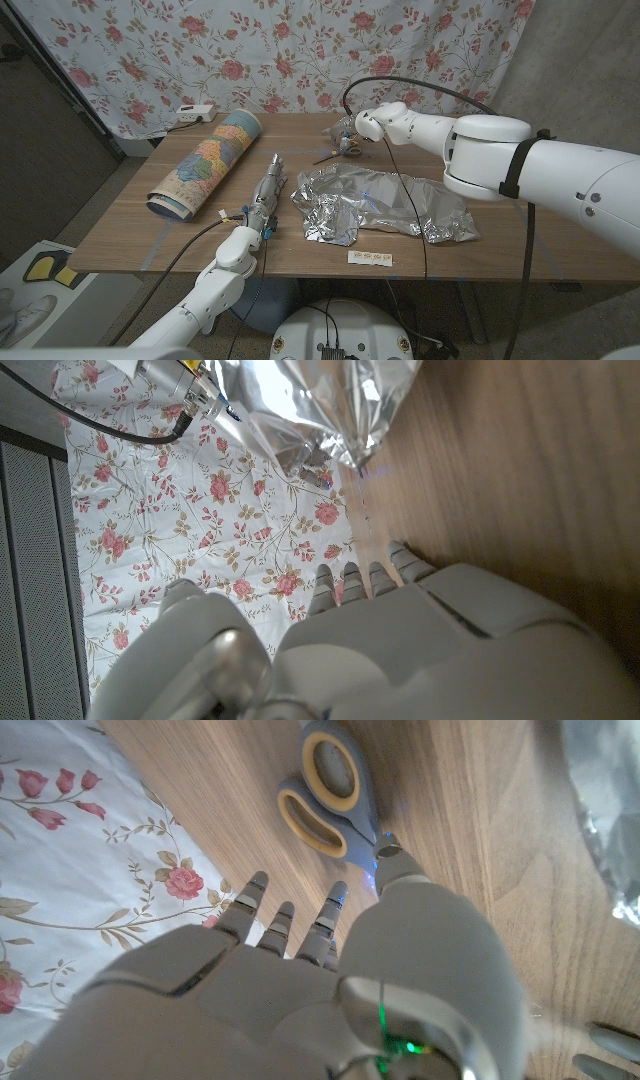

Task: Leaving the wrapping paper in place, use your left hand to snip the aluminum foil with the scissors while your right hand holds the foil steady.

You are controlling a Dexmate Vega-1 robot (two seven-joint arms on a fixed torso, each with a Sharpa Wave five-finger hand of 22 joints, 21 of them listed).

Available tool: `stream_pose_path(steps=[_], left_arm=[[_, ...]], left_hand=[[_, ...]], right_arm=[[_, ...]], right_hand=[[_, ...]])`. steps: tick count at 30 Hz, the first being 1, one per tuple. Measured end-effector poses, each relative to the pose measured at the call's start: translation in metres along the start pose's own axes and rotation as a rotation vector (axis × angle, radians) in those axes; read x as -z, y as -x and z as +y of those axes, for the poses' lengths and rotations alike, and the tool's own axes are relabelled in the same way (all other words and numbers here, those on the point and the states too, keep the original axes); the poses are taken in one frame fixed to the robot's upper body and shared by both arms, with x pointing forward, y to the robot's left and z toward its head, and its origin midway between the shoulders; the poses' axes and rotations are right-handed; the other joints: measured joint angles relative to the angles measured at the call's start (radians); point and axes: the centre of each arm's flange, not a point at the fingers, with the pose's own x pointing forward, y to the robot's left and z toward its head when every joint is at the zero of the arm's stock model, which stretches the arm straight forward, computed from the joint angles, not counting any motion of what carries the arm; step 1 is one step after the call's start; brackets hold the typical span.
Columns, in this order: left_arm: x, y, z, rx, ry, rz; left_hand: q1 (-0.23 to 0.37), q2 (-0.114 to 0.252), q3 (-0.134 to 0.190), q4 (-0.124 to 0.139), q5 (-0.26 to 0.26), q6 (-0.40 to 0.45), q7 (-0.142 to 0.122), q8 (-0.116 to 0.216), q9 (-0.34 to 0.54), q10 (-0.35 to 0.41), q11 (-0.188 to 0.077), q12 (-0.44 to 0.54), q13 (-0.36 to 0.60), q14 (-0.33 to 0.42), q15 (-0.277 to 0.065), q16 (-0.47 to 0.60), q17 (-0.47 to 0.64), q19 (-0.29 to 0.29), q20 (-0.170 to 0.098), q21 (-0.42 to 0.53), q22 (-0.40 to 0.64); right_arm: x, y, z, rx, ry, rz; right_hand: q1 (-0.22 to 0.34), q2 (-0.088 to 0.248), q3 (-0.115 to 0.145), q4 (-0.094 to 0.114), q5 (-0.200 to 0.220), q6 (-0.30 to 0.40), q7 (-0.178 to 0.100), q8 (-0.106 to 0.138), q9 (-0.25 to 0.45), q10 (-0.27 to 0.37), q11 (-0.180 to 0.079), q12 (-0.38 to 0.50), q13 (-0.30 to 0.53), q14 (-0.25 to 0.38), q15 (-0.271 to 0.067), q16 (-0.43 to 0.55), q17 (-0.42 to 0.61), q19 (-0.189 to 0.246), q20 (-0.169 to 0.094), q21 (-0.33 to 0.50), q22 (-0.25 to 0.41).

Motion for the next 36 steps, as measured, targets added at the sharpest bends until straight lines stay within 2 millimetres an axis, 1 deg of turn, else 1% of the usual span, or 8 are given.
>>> stream_pose_path(steps=[7, 12, 16, 18, 21, 28, 30, 36], left_arm=[[0.001, 0.000, 0.000, -0.001, 0.003, -0.001], [0.001, 0.000, 0.000, -0.002, 0.005, -0.001], [0.001, 0.001, 0.000, -0.002, 0.007, -0.002], [0.002, 0.001, 0.000, -0.002, 0.007, -0.002], [0.002, 0.002, 0.000, -0.002, 0.009, -0.003], [0.003, 0.003, -0.001, -0.002, 0.011, -0.003], [0.003, 0.003, -0.001, -0.001, 0.012, -0.003], [0.004, 0.004, -0.001, 0.000, 0.013, -0.003]], left_hand=[[0.000, 0.000, 0.000, 0.000, 0.000, 0.000, 0.000, 0.000, 0.000, 0.000, 0.000, 0.000, 0.000, 0.000, 0.000, 0.000, 0.000, 0.000, 0.000, 0.000, 0.000], [-0.005, 0.005, 0.000, 0.000, 0.000, 0.000, 0.000, 0.000, 0.000, 0.000, 0.000, 0.000, 0.000, 0.000, 0.000, 0.000, 0.000, 0.002, -0.002, 0.000, 0.000], [-0.005, 0.005, -0.003, -0.003, 0.000, 0.000, 0.000, 0.000, 0.000, 0.000, 0.000, 0.000, 0.000, 0.000, 0.000, 0.000, 0.000, 0.002, -0.002, 0.000, 0.000], [-0.005, 0.005, -0.003, -0.003, 0.000, 0.000, 0.000, 0.000, 0.000, 0.000, 0.000, 0.000, 0.000, 0.000, 0.000, 0.000, 0.000, 0.002, -0.002, 0.000, 0.000], [-0.005, 0.005, -0.003, -0.003, 0.000, 0.000, 0.000, 0.000, 0.000, 0.000, 0.000, 0.000, 0.000, 0.000, 0.000, 0.000, 0.000, 0.002, -0.002, 0.000, 0.000], [-0.005, 0.005, -0.003, -0.003, 0.000, 0.000, 0.000, 0.000, 0.000, 0.000, 0.000, 0.000, 0.000, 0.000, 0.000, 0.000, 0.000, 0.002, -0.002, 0.000, 0.000], [-0.005, 0.005, -0.003, -0.003, 0.000, 0.000, 0.000, 0.000, 0.000, 0.000, 0.000, 0.000, 0.000, 0.000, 0.000, 0.000, 0.000, 0.002, -0.002, 0.000, 0.000], [-0.005, 0.005, -0.003, -0.003, 0.000, 0.000, 0.000, 0.000, 0.000, 0.000, 0.000, 0.000, 0.000, 0.000, 0.000, 0.000, 0.000, 0.003, -0.004, 0.000, 0.000]], right_arm=[[-0.003, -0.001, 0.002, -0.004, -0.002, 0.002], [-0.004, -0.001, 0.004, -0.009, -0.004, -0.002], [-0.005, -0.001, 0.006, -0.013, -0.005, -0.015], [-0.005, -0.001, 0.007, -0.015, -0.005, -0.023], [-0.006, 0.000, 0.008, -0.017, -0.007, -0.031], [-0.006, 0.001, 0.010, -0.018, -0.011, -0.047], [-0.006, 0.001, 0.010, -0.018, -0.012, -0.049], [-0.006, 0.001, 0.011, -0.018, -0.013, -0.051]], right_hand=[[0.005, -0.005, 0.000, 0.000, 0.000, 0.001, -0.001, 0.000, 0.000, 0.010, 0.000, 0.000, 0.001, 0.003, -0.003, 0.000, 0.000, 0.000, 0.000, 0.000, 0.000], [0.006, -0.004, 0.000, 0.000, 0.000, 0.006, -0.005, 0.000, 0.000, 0.010, 0.000, 0.004, 0.005, 0.007, 0.001, 0.000, 0.000, 0.000, 0.000, 0.000, 0.000], [0.009, -0.001, 0.000, 0.000, 0.008, 0.013, -0.012, 0.004, 0.000, 0.028, -0.003, 0.011, 0.008, 0.014, 0.000, 0.005, 0.000, 0.000, 0.000, 0.000, 0.000], [0.009, -0.001, 0.000, 0.000, 0.008, 0.013, -0.012, 0.004, 0.000, 0.034, 0.002, 0.011, 0.010, 0.014, 0.000, 0.006, 0.000, 0.000, 0.000, 0.000, 0.000], [0.009, -0.001, 0.000, 0.000, 0.008, 0.013, -0.012, 0.004, 0.000, 0.034, 0.002, 0.011, 0.010, 0.017, -0.003, 0.006, 0.000, 0.005, -0.005, 0.000, 0.000], [0.009, -0.001, 0.000, 0.000, 0.008, 0.013, -0.012, 0.004, 0.000, 0.040, -0.002, 0.014, 0.012, 0.017, -0.003, 0.006, 0.000, 0.005, -0.005, 0.000, 0.000], [0.009, -0.001, 0.000, 0.000, 0.008, 0.018, -0.018, 0.004, 0.000, 0.044, 0.002, 0.014, 0.014, 0.017, -0.003, 0.006, 0.000, 0.005, -0.005, 0.000, 0.000], [0.014, 0.004, 0.003, 0.003, 0.008, 0.035, -0.030, 0.008, 0.000, 0.050, 0.004, 0.019, 0.018, 0.025, 0.000, 0.006, 0.002, 0.022, -0.022, 0.004, 0.000]])
